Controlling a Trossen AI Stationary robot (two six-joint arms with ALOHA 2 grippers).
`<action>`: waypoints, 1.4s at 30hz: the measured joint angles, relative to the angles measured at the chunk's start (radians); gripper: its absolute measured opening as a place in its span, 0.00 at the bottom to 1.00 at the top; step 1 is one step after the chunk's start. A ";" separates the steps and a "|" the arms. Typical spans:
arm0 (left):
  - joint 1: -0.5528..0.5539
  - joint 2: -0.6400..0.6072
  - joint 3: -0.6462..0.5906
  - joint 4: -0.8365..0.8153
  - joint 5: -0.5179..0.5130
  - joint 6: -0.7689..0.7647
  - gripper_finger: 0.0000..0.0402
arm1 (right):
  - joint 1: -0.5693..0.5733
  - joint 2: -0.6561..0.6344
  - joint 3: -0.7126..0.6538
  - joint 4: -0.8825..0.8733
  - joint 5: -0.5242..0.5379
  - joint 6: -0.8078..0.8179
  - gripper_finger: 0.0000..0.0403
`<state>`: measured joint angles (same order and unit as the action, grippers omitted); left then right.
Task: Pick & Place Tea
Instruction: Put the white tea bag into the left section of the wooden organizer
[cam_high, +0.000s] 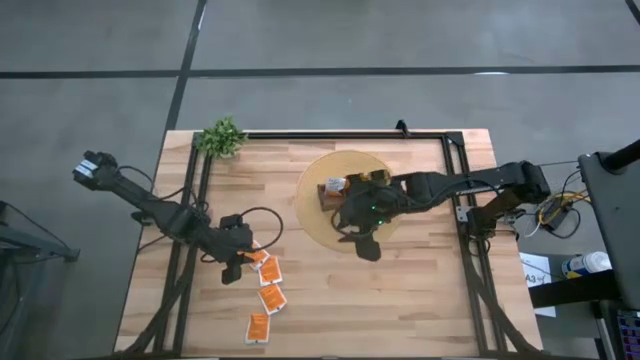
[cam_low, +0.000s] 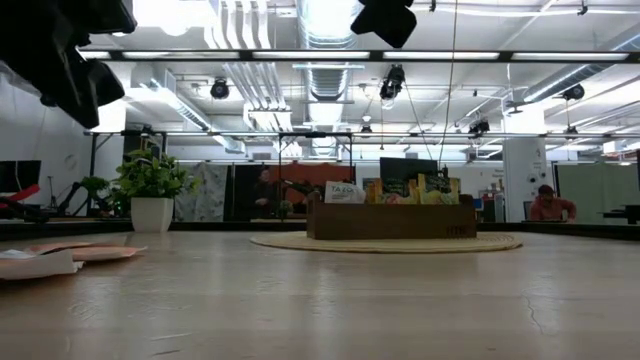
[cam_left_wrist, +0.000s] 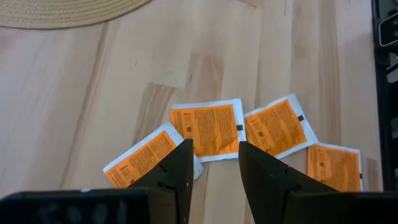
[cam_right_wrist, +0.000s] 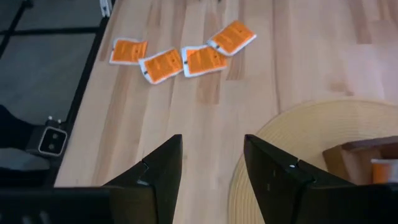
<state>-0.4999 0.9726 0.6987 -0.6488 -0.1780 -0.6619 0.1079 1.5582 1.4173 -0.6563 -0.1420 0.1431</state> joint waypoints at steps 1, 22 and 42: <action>-0.003 0.000 0.000 0.000 0.000 -0.002 0.30 | 0.003 0.009 0.001 -0.003 0.000 0.000 0.42; -0.014 0.001 0.000 -0.024 -0.021 0.029 0.30 | 0.006 0.056 0.086 -0.022 0.013 0.014 0.42; -0.137 0.313 0.009 -0.092 0.003 0.169 0.30 | 0.006 0.051 0.084 -0.024 0.013 0.042 0.42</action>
<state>-0.6369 1.2858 0.7074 -0.7412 -0.1751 -0.4932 0.1139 1.6093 1.5017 -0.6804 -0.1286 0.1849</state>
